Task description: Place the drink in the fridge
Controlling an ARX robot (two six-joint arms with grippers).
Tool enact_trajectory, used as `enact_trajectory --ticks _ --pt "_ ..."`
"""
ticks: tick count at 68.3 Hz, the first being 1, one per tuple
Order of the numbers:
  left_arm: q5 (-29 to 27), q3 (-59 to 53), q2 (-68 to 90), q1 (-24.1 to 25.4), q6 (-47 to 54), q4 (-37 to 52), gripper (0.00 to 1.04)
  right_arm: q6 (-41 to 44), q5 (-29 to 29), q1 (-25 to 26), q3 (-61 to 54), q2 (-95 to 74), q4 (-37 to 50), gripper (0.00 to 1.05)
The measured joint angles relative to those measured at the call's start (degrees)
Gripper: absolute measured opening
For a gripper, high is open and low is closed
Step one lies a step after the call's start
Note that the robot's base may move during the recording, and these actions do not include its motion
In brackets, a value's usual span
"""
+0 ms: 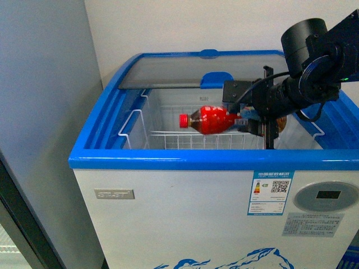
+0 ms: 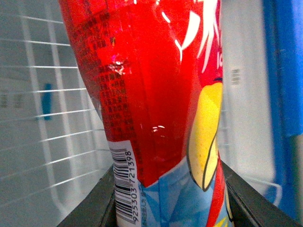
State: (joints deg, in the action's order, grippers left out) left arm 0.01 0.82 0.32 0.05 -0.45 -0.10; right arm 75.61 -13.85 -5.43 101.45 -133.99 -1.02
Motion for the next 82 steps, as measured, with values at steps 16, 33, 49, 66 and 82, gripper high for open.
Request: enact_trajectory --ticks 16,33,49,66,82 --pt "0.0 0.0 -0.02 0.0 0.02 0.0 0.97 1.18 2.89 0.15 4.31 -5.86 0.5 0.42" --pt "-0.02 0.0 -0.02 0.0 0.0 0.0 0.97 1.9 3.17 0.48 5.31 -8.57 0.17 0.42" --pt "-0.02 0.0 -0.02 0.0 0.0 0.0 0.97 1.49 4.07 0.28 5.31 -8.66 0.76 0.42" --pt "-0.02 0.0 -0.02 0.0 0.0 0.0 0.97 -1.27 3.48 -0.09 6.19 -8.7 1.25 0.85" --pt "-0.02 0.0 -0.02 0.0 0.0 0.0 0.97 -4.11 2.29 0.02 5.22 -5.03 1.22 0.98"
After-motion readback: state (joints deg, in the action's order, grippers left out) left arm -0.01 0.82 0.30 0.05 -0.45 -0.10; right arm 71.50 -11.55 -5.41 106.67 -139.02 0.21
